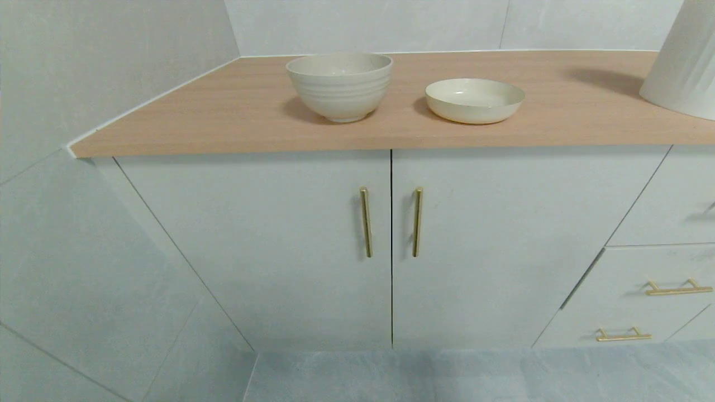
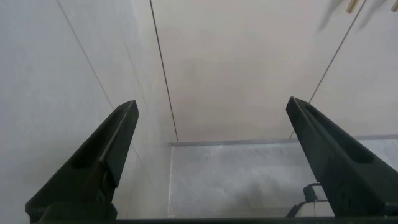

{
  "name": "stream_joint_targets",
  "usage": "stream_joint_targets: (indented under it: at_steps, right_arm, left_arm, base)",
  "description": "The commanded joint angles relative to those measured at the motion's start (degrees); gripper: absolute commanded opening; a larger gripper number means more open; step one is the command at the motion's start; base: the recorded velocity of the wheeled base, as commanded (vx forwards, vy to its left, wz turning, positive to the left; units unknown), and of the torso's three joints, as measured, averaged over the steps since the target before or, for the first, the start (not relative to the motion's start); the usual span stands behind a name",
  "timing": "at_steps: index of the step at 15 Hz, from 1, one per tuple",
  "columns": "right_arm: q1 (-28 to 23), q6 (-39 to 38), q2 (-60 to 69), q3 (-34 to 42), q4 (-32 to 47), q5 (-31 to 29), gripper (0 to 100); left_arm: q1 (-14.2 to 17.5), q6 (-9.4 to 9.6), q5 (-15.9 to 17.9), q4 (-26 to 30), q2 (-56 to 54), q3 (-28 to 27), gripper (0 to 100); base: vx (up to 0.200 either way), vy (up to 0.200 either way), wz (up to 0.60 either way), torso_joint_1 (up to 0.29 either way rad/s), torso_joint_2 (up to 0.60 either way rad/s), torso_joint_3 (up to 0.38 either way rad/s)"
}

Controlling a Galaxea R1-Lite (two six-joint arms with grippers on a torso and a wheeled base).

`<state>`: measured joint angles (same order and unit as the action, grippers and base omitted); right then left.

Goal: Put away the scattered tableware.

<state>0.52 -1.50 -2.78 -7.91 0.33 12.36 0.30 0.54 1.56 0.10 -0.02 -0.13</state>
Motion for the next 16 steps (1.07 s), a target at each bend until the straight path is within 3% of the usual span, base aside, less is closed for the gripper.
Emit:
stream_joint_targets:
  at_steps: [1, 3, 6, 8, 14, 16]
  right_arm:
    - [1.06, -1.4, -18.67, -8.96, 0.55, 14.8, 100]
    - [1.94, -0.87, -35.89, -14.5, -1.65, 18.14, 100]
    - [15.91, -2.02, -52.42, -23.64, -4.02, 19.46, 100]
    - [21.54, -2.72, -64.63, -28.83, -6.75, 19.54, 100]
    - [28.92, -8.7, -93.9, -39.37, -36.01, 19.46, 100]
    - [30.33, -9.22, -98.12, -43.24, -37.51, 19.37, 100]
  left_arm:
    - [0.05, -0.01, 0.02, -0.01, 0.02, 0.05, 100]
    - [0.05, -0.01, 0.02, -0.01, 0.02, 0.05, 100]
    - [0.05, -0.01, 0.02, -0.01, 0.02, -0.04, 100]
    - [0.05, -0.01, 0.02, -0.01, 0.02, -0.04, 100]
    - [0.05, -0.01, 0.02, -0.01, 0.02, -0.04, 100]
    - [0.05, -0.01, 0.02, -0.01, 0.02, -0.04, 100]
  base:
    - [0.0, 0.0, 0.0, 0.0, 0.0, 0.0]
    - [0.0, 0.0, 0.0, 0.0, 0.0, 0.0]
    - [0.0, 0.0, 0.0, 0.0, 0.0, 0.0]
    - [0.0, 0.0, 0.0, 0.0, 0.0, 0.0]
    - [0.0, 0.0, 0.0, 0.0, 0.0, 0.0]
    - [0.0, 0.0, 0.0, 0.0, 0.0, 0.0]
